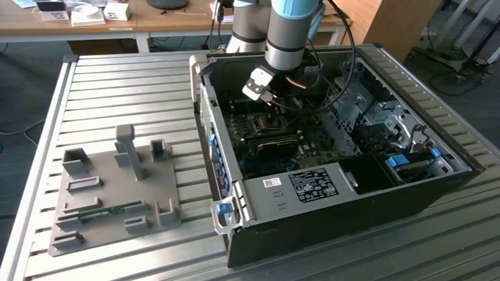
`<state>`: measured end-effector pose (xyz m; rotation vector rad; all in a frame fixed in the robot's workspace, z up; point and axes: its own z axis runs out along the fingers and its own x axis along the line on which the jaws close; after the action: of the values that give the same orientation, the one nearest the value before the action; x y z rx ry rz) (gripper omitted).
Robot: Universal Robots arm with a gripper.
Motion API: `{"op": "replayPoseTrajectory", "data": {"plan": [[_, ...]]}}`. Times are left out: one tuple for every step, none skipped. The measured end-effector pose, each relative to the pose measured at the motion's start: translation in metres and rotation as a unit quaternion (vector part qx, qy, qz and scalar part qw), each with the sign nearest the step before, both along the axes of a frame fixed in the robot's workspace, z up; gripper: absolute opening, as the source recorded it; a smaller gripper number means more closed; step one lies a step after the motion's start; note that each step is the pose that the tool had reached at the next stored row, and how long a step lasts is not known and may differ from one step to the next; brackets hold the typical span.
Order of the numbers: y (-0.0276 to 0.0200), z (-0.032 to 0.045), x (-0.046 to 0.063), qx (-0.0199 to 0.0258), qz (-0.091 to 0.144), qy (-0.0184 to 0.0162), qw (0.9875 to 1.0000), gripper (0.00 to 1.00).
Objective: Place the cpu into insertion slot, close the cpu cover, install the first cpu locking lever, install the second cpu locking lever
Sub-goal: 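Place the cpu into insertion slot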
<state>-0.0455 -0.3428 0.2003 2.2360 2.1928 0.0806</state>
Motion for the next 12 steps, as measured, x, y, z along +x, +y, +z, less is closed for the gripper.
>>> {"op": "replayPoseTrajectory", "data": {"plan": [[0.0, -0.0001, 0.0, 0.0, 0.0, 0.0, 1.0, 0.11], [0.0001, -0.0001, 0.0, 0.0001, 0.0, 0.0, 1.0, 0.11], [0.0, -0.0001, 0.0, 0.0001, 0.0, 0.0, 1.0, 0.11], [0.0, -0.0002, 0.0, 0.0001, 0.0, -0.0001, 1.0, 0.11], [0.0, -0.0002, 0.0, 0.0001, 0.0, 0.0, 1.0, 0.11], [0.0, -0.0005, 0.0, 0.0001, 0.0, 0.0, 1.0, 0.11], [0.0, -0.0008, -0.0001, 0.0, 0.0, 0.0001, 1.0, 0.11], [0.0, -0.0009, -0.0001, -0.0001, 0.0, 0.0001, 1.0, 0.11], [0.0, -0.0009, -0.0001, -0.0001, 0.0, 0.0001, 1.0, 0.11], [0.0, -0.001, 0.0, -0.0001, 0.0, 0.0, 1.0, 0.11], [0.0, -0.0011, 0.0, 0.0001, 0.0, 0.0, 1.0, 0.11], [0.0, -0.0011, 0.0, 0.0001, 0.0, 0.0, 1.0, 0.11]]}}
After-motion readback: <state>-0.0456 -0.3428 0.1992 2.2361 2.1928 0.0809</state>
